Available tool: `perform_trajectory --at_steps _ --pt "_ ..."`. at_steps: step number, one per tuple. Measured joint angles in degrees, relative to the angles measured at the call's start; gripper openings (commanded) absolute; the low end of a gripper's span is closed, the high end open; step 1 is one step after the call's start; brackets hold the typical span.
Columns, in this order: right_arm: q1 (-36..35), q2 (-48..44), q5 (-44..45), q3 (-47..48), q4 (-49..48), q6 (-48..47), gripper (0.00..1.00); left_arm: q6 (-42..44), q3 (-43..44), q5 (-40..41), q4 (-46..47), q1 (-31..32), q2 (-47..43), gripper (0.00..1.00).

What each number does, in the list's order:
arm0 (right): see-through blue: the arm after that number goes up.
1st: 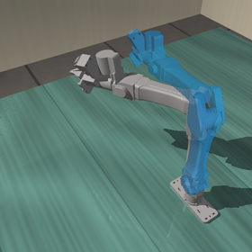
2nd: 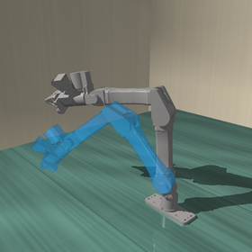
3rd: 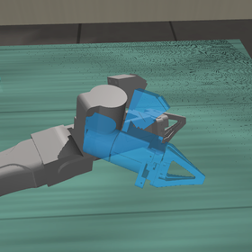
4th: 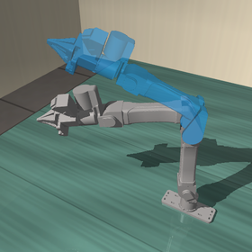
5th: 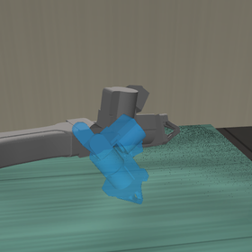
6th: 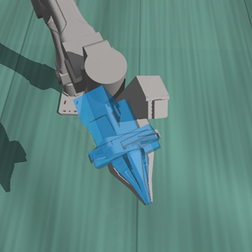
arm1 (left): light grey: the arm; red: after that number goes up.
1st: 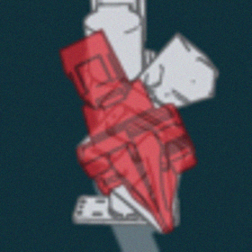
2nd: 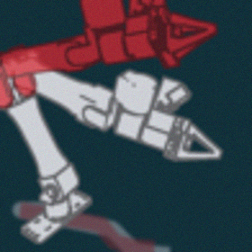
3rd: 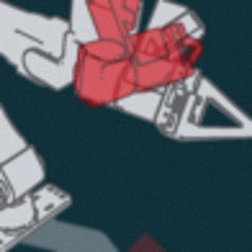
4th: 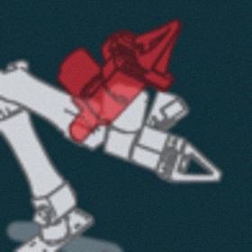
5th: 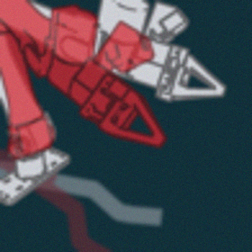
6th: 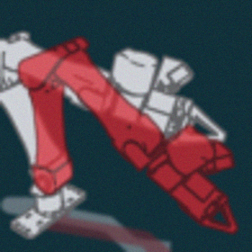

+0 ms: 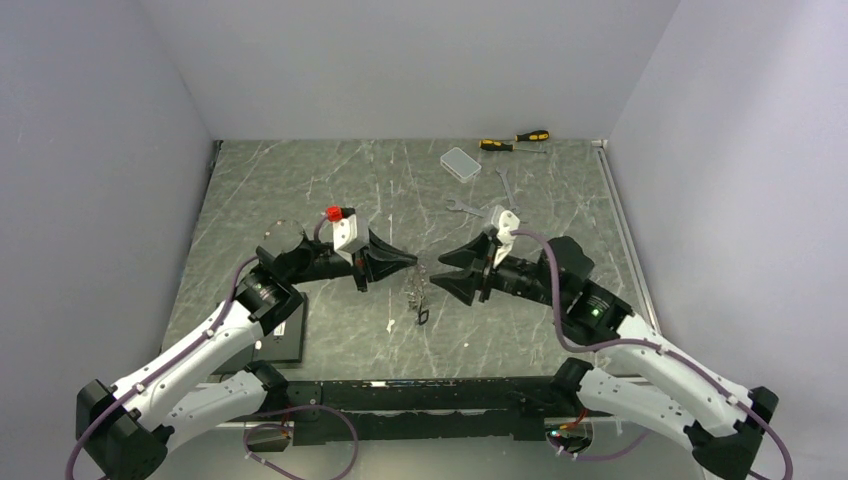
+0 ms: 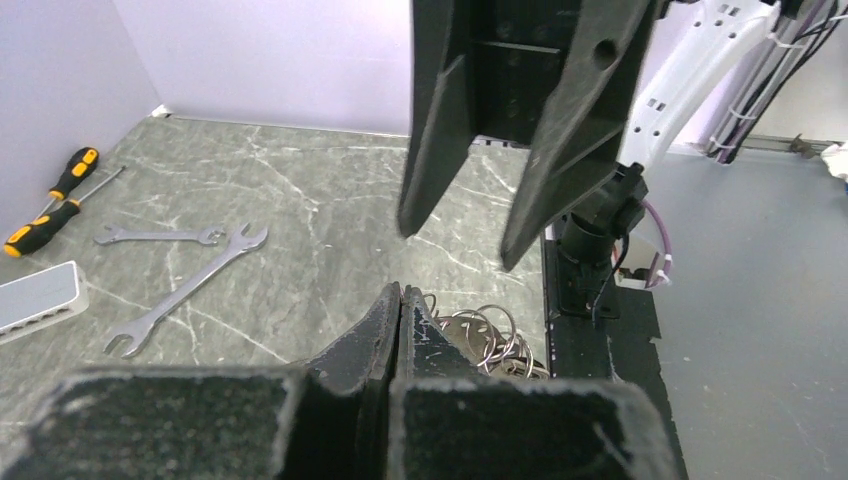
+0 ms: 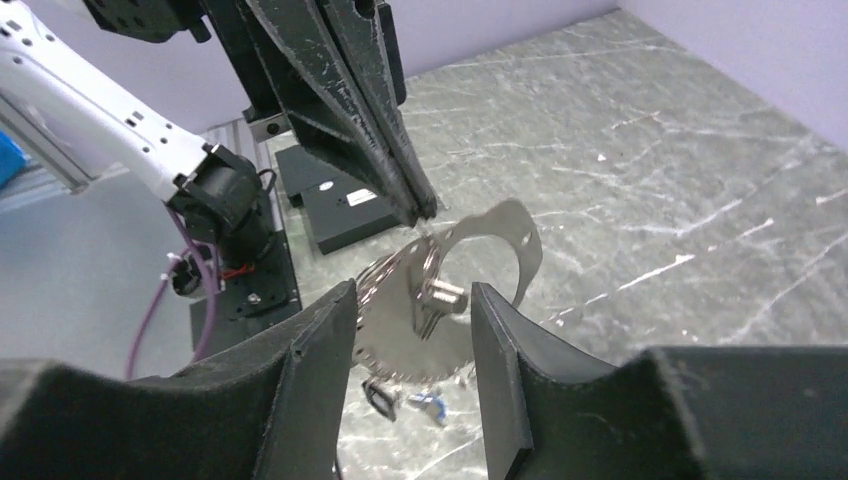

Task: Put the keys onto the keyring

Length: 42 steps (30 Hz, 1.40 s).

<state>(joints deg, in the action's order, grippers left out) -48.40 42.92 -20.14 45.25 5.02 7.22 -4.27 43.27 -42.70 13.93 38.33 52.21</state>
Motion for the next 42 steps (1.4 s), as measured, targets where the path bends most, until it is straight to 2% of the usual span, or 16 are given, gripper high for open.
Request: perform_trajectory --at_steps 9,20,24,28,42 --pt "0.00 6.27 -5.38 0.00 -7.54 -5.68 0.41 -1.38 -0.85 -2.29 1.53 -0.02 0.00 0.00" --pt "0.00 7.96 -7.06 0.02 -8.57 -8.83 0.32 -1.42 -0.87 -2.60 1.73 -0.07 0.00 0.00" --pt "0.24 8.39 -7.06 0.28 -8.33 -9.97 0.25 -1.42 -0.87 -2.71 1.73 -0.07 -0.02 0.00" --pt "0.59 8.76 -7.26 0.96 -8.07 -10.75 0.12 -1.42 -0.87 -2.73 1.73 -0.07 -0.31 0.00" --pt "0.59 9.27 -8.07 1.73 -7.67 -11.13 0.12 -1.40 -0.90 -2.67 2.08 -0.15 -0.74 0.00"
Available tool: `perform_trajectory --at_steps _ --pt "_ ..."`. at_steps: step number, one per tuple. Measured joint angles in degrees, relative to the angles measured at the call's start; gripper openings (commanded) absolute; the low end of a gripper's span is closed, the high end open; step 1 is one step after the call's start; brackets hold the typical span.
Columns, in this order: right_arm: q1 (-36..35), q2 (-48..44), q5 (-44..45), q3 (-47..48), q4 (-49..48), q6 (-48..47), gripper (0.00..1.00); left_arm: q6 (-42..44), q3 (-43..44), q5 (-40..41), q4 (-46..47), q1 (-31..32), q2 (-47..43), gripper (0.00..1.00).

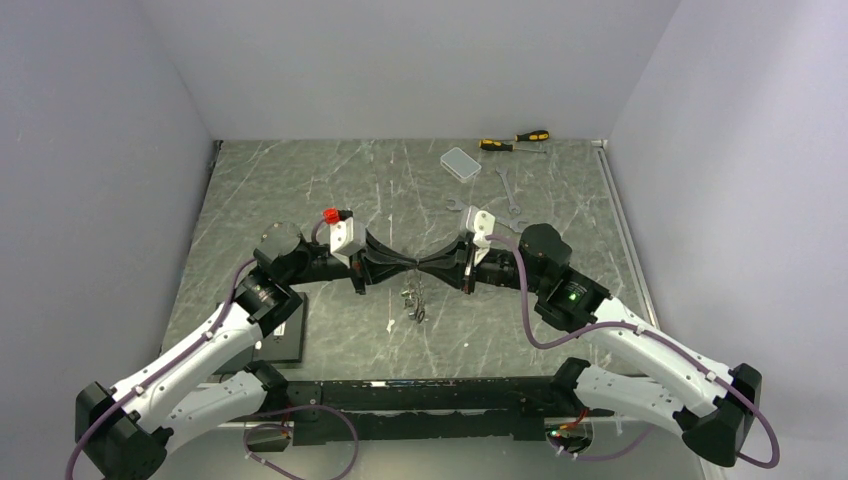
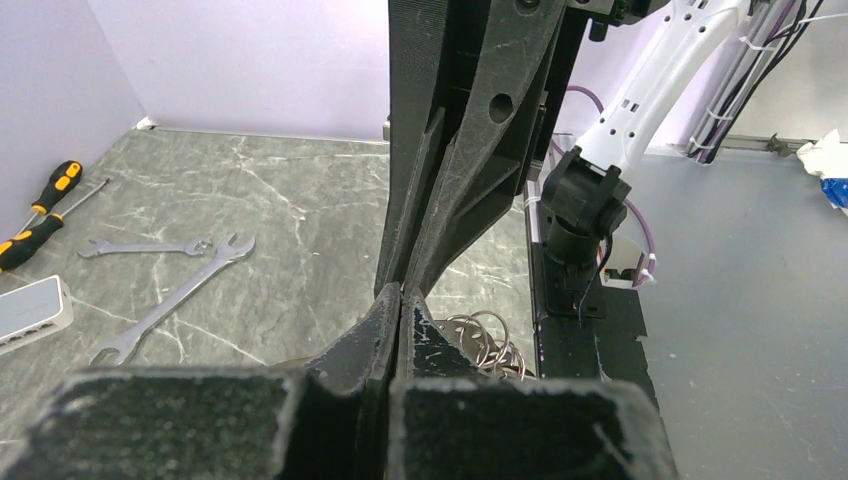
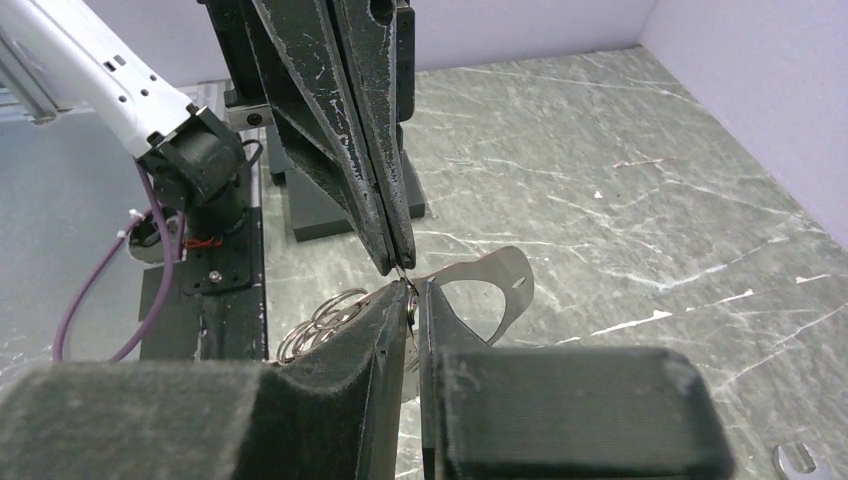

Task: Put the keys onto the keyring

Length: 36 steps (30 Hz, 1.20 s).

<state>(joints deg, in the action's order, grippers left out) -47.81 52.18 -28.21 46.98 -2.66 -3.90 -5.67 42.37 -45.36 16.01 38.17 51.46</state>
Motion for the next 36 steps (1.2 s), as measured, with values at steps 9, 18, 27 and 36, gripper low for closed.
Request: perform_trajectory --at_steps 9,18,27,36 --pt "0.00 0.00 2.80 2.60 4.48 -1.03 0.12 1.33 0.02 0.17 -1.27 -0.11 -0.35 0.62" --pt "0.04 0.00 6.82 4.61 10.45 -2.01 0.00 7.67 2.25 0.31 -9.94 -0.24 -0.31 0.64" --pt "0.04 -5.01 27.91 -3.48 14.75 13.86 0.00 9.99 5.16 3.37 -16.33 -0.26 6.29 0.62" --pt "0.20 -4.02 38.62 -11.30 27.71 32.94 0.00 10.67 6.64 10.75 -21.70 0.02 12.28 0.59"
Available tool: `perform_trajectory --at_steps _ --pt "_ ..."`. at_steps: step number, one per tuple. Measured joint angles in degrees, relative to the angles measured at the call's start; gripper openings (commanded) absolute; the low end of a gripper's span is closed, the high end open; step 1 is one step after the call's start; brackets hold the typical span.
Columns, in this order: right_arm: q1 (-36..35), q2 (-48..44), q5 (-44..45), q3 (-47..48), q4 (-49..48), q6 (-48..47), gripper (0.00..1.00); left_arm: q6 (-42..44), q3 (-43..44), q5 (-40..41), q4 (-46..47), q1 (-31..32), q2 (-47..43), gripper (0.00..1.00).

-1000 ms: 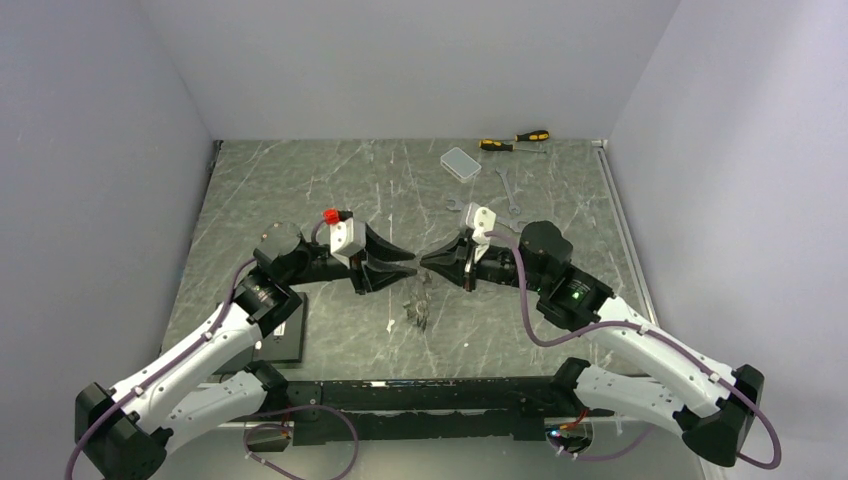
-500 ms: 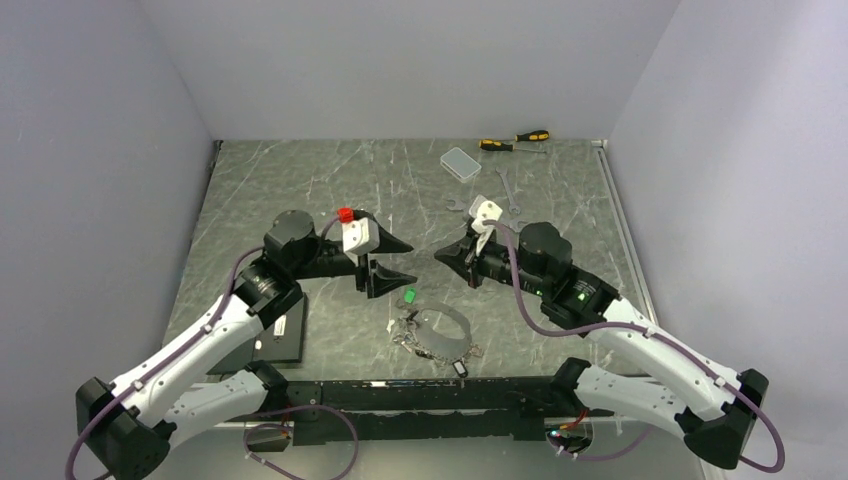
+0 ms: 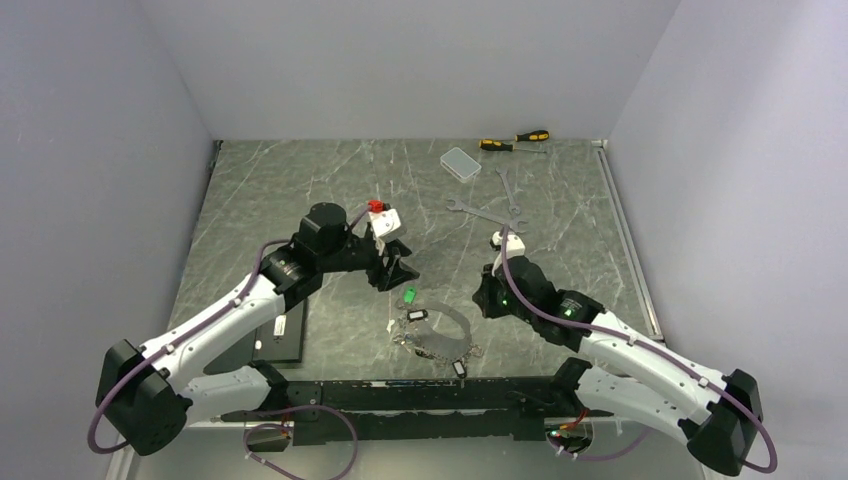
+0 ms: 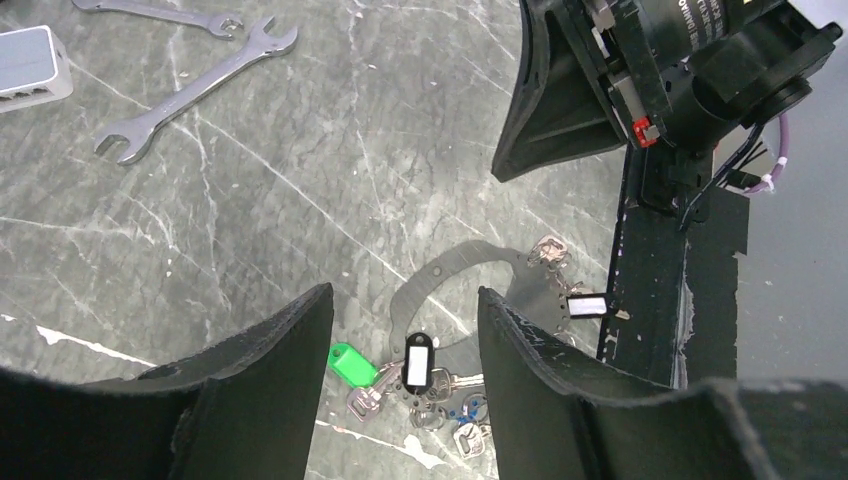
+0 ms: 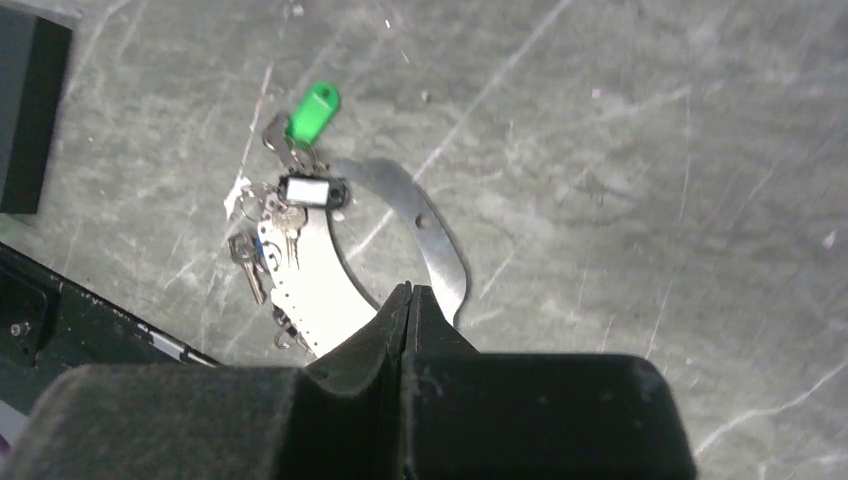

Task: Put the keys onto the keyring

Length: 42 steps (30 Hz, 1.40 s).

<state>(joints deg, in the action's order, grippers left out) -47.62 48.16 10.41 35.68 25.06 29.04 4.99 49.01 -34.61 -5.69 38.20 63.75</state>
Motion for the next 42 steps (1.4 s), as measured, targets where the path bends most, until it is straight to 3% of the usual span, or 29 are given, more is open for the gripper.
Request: perform_trajectory --at_steps 5,9,11,17,26,35,42 --pt "0.00 -0.28 -1.01 -2.40 2.60 6.27 0.00 0.42 0.55 1.79 -0.96 1.70 1.05 0.57" --pt "0.00 1.03 -4.15 -4.09 3.63 8.79 0.36 0.42 1.16 2.54 -1.90 3.21 3.04 0.57" --pt "-0.11 2.03 -6.14 -4.42 4.09 8.66 0.40 0.42 1.16 2.82 -2.71 3.52 3.37 0.57" --pt "-0.42 4.46 -9.62 -4.61 4.57 7.28 0.41 0.42 1.16 3.06 -2.80 3.52 3.37 0.57" --pt "-2.71 16.85 -10.73 -3.56 5.55 6.45 0.39 0.57 1.49 3.06 -3.04 3.52 3.30 0.56" --pt "-3.61 19.26 -9.53 -1.36 5.70 5.79 0.37 1.33 1.49 3.06 -3.67 3.52 2.93 0.55" --pt "-3.87 22.77 -8.35 0.07 5.70 5.16 0.30 1.40 1.49 3.04 -3.72 3.52 2.21 0.54"
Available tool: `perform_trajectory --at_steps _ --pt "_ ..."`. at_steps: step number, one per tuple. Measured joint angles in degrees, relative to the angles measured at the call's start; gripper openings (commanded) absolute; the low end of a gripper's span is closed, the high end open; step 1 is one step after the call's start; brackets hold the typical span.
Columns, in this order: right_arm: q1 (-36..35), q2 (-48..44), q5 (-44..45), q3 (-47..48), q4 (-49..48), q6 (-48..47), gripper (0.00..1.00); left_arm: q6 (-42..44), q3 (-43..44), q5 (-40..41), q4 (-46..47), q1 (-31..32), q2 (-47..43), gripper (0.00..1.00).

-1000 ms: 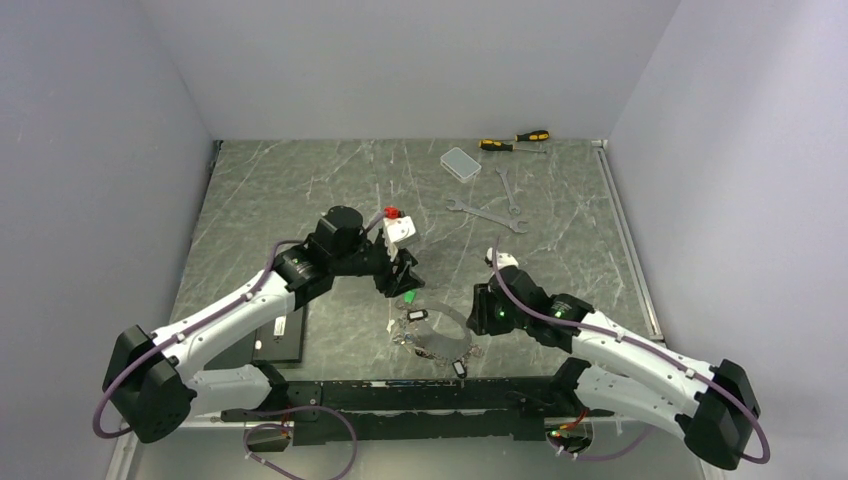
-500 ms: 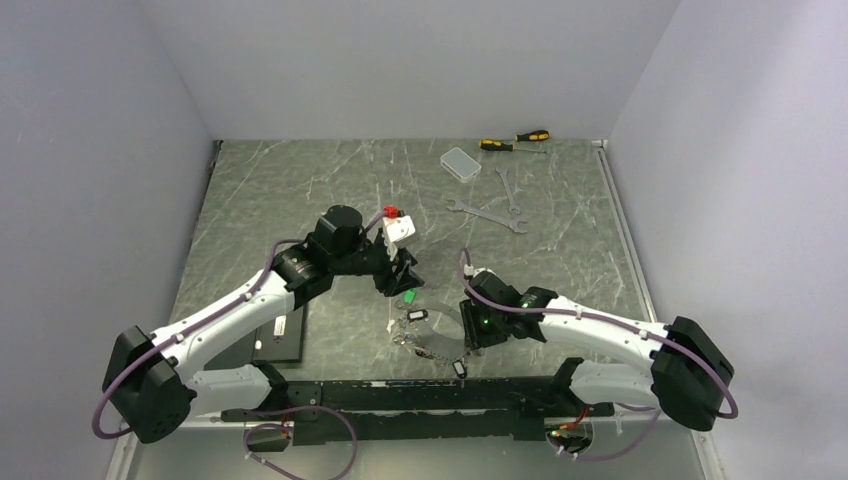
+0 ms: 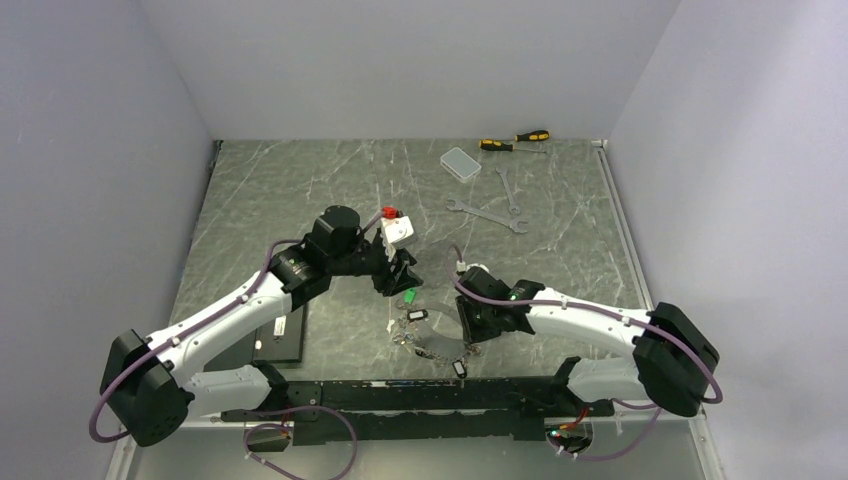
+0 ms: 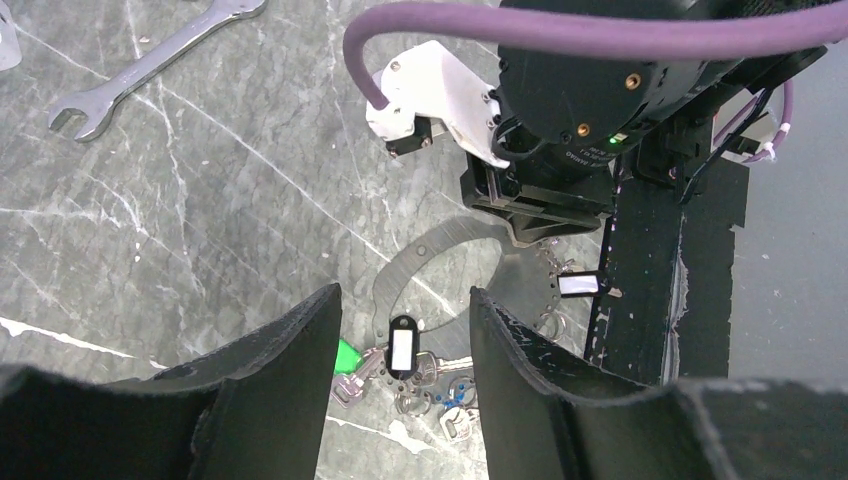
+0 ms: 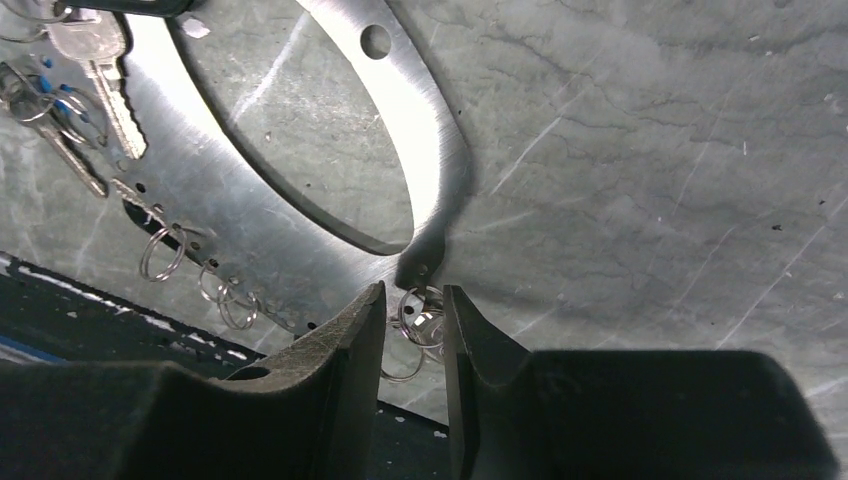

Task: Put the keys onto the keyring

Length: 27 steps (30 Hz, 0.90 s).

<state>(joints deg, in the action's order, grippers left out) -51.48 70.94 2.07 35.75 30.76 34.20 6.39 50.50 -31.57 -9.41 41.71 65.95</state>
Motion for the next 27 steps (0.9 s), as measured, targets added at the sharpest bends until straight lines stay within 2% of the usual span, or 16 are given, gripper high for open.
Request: perform_trajectory --at_steps 6,11,20,27 --pt "-0.44 1.49 0.44 0.20 0.04 -0.13 0.23 0.02 0.00 -0.02 -0.04 0.00 -0.02 0.54" --pt "-0.74 1.64 0.48 0.33 0.13 -0.24 0.00 0.04 0.00 0.00 -0.13 0.00 -0.07 0.54" --pt "-1.36 2.82 0.90 0.96 0.46 -0.22 0.00 0.07 0.00 -0.02 -0.17 0.00 -0.20 0.53" --pt "-1.51 -5.05 3.80 5.09 2.86 -0.20 0.00 0.26 0.02 -0.09 -0.22 0.00 -0.48 0.53"
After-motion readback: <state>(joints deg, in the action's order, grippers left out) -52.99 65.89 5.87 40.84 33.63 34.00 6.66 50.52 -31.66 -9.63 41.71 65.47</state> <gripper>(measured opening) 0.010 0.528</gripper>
